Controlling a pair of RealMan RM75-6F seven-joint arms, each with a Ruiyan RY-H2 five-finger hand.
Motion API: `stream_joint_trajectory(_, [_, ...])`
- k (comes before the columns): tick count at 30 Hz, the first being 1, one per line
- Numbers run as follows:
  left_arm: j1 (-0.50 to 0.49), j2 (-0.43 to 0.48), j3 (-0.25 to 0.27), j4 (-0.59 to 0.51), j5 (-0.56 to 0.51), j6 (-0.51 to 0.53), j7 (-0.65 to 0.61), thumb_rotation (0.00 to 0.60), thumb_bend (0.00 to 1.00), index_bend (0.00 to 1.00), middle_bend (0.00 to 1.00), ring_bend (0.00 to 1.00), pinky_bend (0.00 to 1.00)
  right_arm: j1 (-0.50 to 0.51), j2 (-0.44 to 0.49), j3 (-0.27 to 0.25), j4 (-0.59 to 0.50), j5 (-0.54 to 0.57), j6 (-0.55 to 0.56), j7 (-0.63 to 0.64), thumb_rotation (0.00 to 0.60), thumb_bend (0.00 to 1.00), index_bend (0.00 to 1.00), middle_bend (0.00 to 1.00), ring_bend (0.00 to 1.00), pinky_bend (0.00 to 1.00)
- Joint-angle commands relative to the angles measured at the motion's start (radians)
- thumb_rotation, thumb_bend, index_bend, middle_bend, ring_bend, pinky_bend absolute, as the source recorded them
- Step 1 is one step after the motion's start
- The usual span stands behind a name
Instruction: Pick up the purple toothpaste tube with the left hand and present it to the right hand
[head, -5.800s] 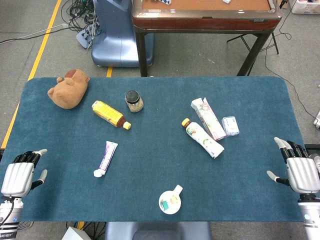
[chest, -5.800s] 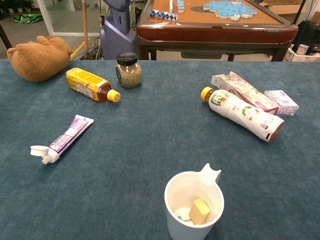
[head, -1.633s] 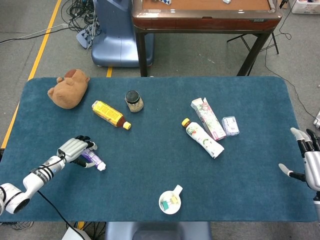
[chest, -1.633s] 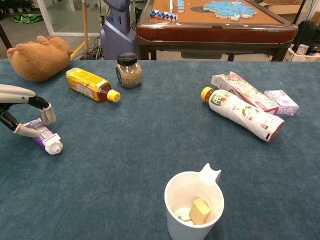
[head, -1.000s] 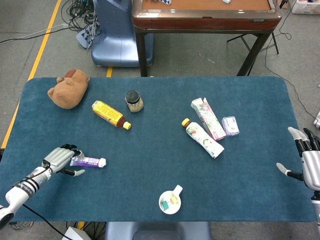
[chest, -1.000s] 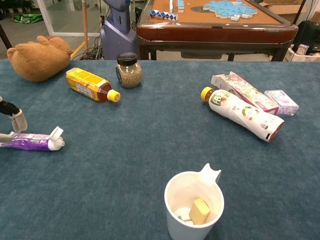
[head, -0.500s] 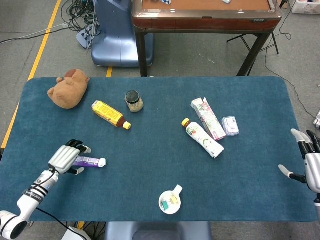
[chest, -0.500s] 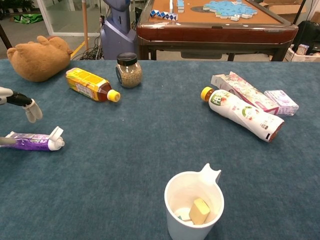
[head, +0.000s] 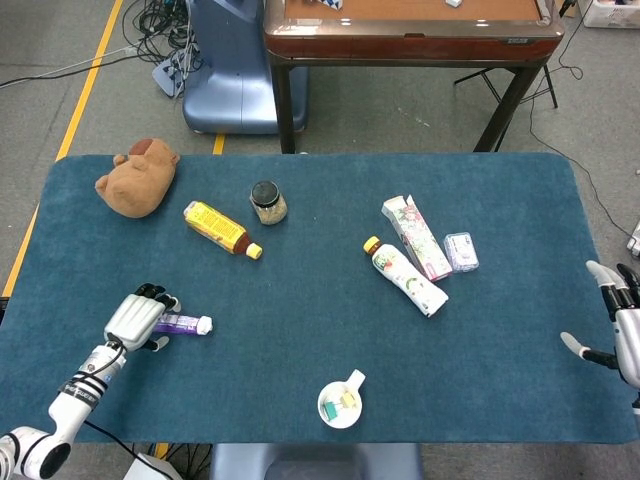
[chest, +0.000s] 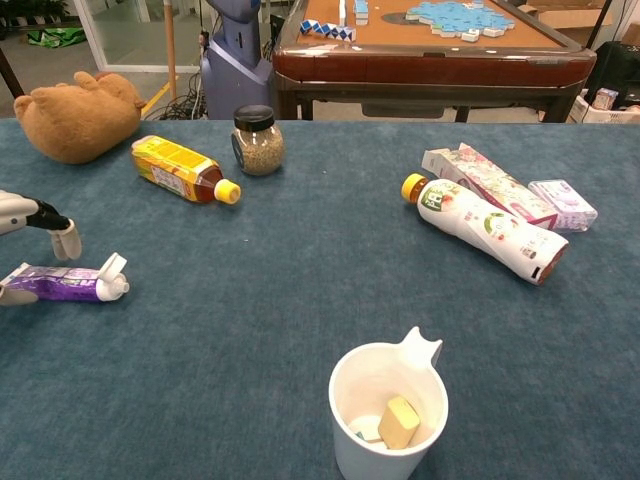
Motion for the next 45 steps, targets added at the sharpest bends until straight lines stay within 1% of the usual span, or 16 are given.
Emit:
stream_joint_trajectory(1, [0.001,-0.012,-0.005,0.013,-0.006,-0.006,0.004,0.600,0.20,0.35,0.36,0.17,0.13,0.000,-0.001,0.000,0.001,0.001,-0.001,0.003,0.600,0.04,0.02,0.17,0.08,0.15])
stream_joint_trajectory(10, [0.000,-0.034,-0.012,0.043,-0.012,-0.021,-0.003,0.600,0.20,0.35,0.37,0.17,0.13,-0.003,0.000,0.000,0.005,0.004,-0.003,0.010,0.600,0.04,0.02,0.17,0.08,0.15])
stream_joint_trajectory(13, [0.000,-0.042,-0.015,0.055,-0.008,-0.021,-0.011,0.598,0.25,0.36,0.39,0.18,0.13,-0.004,0.001,0.000,0.005,0.004,-0.004,0.012,0.600,0.04,0.02,0.17,0.08,0.15])
stream_joint_trajectory(15, [-0.001,-0.045,-0.016,0.061,-0.006,-0.024,-0.016,0.584,0.28,0.37,0.40,0.19,0.13,-0.005,0.002,0.000,0.005,0.004,-0.003,0.013,0.600,0.04,0.02,0.17,0.08,0.15])
stream_joint_trajectory(20, [0.000,-0.053,-0.018,0.075,0.000,-0.025,-0.029,0.545,0.29,0.38,0.41,0.19,0.13,-0.006,0.004,0.000,0.004,0.006,-0.004,0.015,0.600,0.04,0.02,0.17,0.08,0.15])
stream_joint_trajectory(26, [0.004,-0.058,-0.019,0.084,0.004,-0.022,-0.041,0.539,0.29,0.38,0.41,0.19,0.13,-0.007,0.006,0.000,0.002,0.005,-0.004,0.018,0.600,0.04,0.02,0.17,0.08,0.15])
stream_joint_trajectory(37, [0.012,-0.064,-0.017,0.096,0.015,-0.014,-0.054,0.544,0.29,0.37,0.41,0.19,0.13,-0.008,0.008,0.000,-0.005,0.006,-0.006,0.010,0.600,0.04,0.02,0.17,0.08,0.15])
stream_joint_trajectory(43, [0.018,-0.073,-0.013,0.107,0.023,-0.009,-0.057,0.595,0.29,0.37,0.41,0.19,0.13,-0.007,0.008,0.000,-0.009,0.007,-0.008,0.006,0.600,0.04,0.02,0.17,0.08,0.15])
stream_joint_trajectory(45, [0.021,-0.077,-0.013,0.110,0.026,-0.002,-0.060,0.600,0.29,0.37,0.41,0.19,0.13,-0.007,0.009,0.000,-0.011,0.007,-0.008,0.005,0.600,0.04,0.02,0.17,0.08,0.15])
